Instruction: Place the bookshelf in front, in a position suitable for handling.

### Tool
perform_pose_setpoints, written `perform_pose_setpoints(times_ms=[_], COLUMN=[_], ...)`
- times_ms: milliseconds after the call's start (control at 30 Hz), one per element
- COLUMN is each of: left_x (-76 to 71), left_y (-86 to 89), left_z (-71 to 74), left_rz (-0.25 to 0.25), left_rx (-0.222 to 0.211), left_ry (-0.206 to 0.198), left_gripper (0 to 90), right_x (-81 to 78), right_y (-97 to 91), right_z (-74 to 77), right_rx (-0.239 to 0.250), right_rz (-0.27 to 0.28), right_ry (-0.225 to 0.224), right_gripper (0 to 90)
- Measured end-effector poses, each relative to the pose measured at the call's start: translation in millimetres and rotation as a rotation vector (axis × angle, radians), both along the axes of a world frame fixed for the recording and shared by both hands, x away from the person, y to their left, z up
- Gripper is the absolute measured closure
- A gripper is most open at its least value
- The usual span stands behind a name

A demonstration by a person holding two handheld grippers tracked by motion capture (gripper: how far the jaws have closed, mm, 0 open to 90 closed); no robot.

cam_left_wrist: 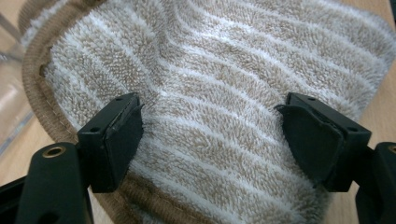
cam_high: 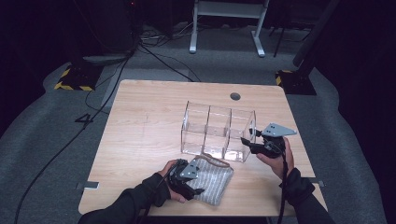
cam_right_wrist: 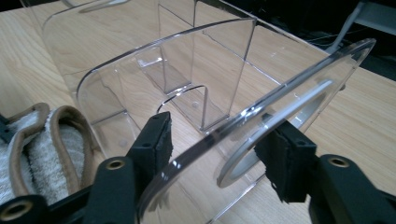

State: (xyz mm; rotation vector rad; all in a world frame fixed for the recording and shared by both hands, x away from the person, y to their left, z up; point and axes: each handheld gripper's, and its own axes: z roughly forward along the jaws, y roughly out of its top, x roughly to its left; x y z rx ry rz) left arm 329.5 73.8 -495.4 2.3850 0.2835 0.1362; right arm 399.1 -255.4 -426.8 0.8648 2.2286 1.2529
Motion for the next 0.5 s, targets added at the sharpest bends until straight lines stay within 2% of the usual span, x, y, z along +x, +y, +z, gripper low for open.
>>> perform_pose_setpoints(times_ms=[67,200,267,300,400,500], left_x=[-0.5,1.6,2.6,2.9,3.5,4.4], left_y=[-0.2,4.2,7.4,13.0,21.1,31.4], left_z=[2.4,6.7,7.9,8.5,10.0,11.1], left_rz=[0.012,0.038,0.053,0.081,0.107,0.144], left_rx=[0.026,0.067,0.075,0.077,0.073,0.065], left_ry=[0.002,0.01,0.01,0.0,0.01,0.01], left_gripper=[22.3,24.5,25.5,25.8,31.2,31.4], right_x=[-1.7,-7.2,-10.0,-11.6,-14.0,-17.2], right_y=[-2.7,-2.7,-3.6,-4.4,-5.7,-5.9], right_z=[0.3,0.5,1.7,2.0,1.9,2.7], right_rx=[0.014,-0.002,-0.023,-0.026,-0.025,-0.033], right_rz=[0.02,0.034,0.039,0.038,0.036,0.028], right_ry=[0.011,0.003,-0.002,-0.003,-0.008,-0.007], right_gripper=[49.2,50.2,51.4,51.7,52.4,53.7])
